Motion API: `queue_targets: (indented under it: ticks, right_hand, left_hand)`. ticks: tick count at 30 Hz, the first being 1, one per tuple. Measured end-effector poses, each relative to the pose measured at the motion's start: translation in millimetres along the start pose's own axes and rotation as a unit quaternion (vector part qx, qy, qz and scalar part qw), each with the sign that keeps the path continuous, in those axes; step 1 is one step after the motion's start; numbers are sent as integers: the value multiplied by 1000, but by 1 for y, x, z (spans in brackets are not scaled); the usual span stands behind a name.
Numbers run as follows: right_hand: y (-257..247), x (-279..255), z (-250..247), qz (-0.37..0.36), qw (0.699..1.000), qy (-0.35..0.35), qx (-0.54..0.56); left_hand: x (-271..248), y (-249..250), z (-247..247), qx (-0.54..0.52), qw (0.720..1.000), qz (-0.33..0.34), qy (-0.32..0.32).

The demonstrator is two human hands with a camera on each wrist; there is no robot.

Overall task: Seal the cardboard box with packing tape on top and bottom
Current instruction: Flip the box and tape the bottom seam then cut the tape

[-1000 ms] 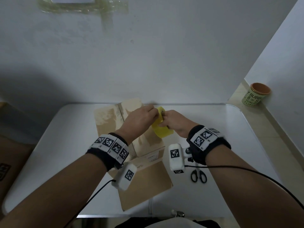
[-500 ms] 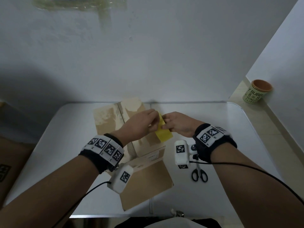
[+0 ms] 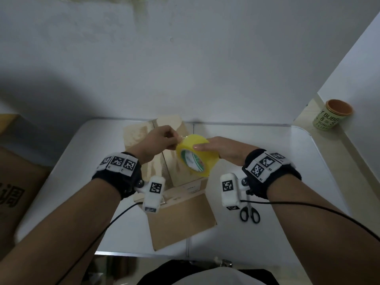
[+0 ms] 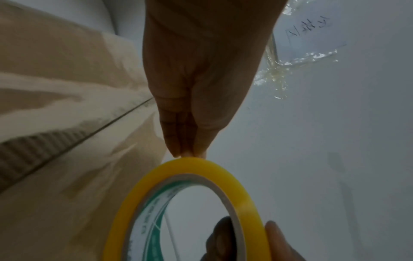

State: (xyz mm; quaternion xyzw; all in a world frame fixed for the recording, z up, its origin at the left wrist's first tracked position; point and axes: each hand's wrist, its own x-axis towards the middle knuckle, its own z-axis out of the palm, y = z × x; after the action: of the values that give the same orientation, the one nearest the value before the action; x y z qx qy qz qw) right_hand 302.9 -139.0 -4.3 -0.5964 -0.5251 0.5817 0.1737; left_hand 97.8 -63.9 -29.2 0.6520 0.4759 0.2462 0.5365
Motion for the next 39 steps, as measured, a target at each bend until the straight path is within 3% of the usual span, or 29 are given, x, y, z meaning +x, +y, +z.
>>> queue_targets:
  ticks: [3, 5, 7, 10, 12, 14, 16, 19, 22, 26, 30, 32, 35, 39]
  right_hand:
    - [-13, -2, 2, 11, 983, -6, -184]
    - [-17, -6, 3, 41, 946, 17, -321]
    - [-15, -11, 4, 73, 918, 57, -386]
    - [-9, -12, 7, 91, 926, 43, -365]
    - [-9, -14, 11, 88, 963, -33, -253]
    - [-15, -20, 18, 81, 977, -107, -165]
    - [-17, -24, 23, 56, 965, -126, -223]
    - [-21, -25, 32, 34, 895, -95, -435]
    - [-19, -27, 37, 60, 850, -45, -521]
    - [-10, -31, 39, 79, 856, 36, -510]
    - [-19, -32, 46, 97, 925, -55, -363]
    - [-22, -29, 50, 113, 936, -107, -317]
    - [-16, -21, 57, 92, 893, -95, -430]
    - [-10, -20, 70, 17, 851, 20, -524]
  left_hand:
    - [-13, -10, -1, -6, 1000, -9, -8]
    - [-24, -12, -5, 1, 1000, -7, -3]
    - [-33, -12, -13, 0, 1000, -2, -5]
    - [-44, -12, -25, 4, 1000, 0, 20]
    - [-50, -19, -30, 21, 998, -17, 63]
    - [-58, -32, -38, 35, 994, -45, 97]
    - [-69, -47, -42, 21, 992, -73, 100]
    - [-86, -60, -38, 31, 994, -88, 64]
    - [-108, -67, -36, 1, 995, -68, 78]
    - [-133, -78, -44, -50, 990, -70, 111]
    - [-143, -101, -44, -30, 980, -113, 160]
    - [-150, -112, -44, -40, 973, -127, 191]
    - [-159, -122, -44, -64, 968, -136, 199]
    - [-167, -125, -40, -69, 976, -133, 158]
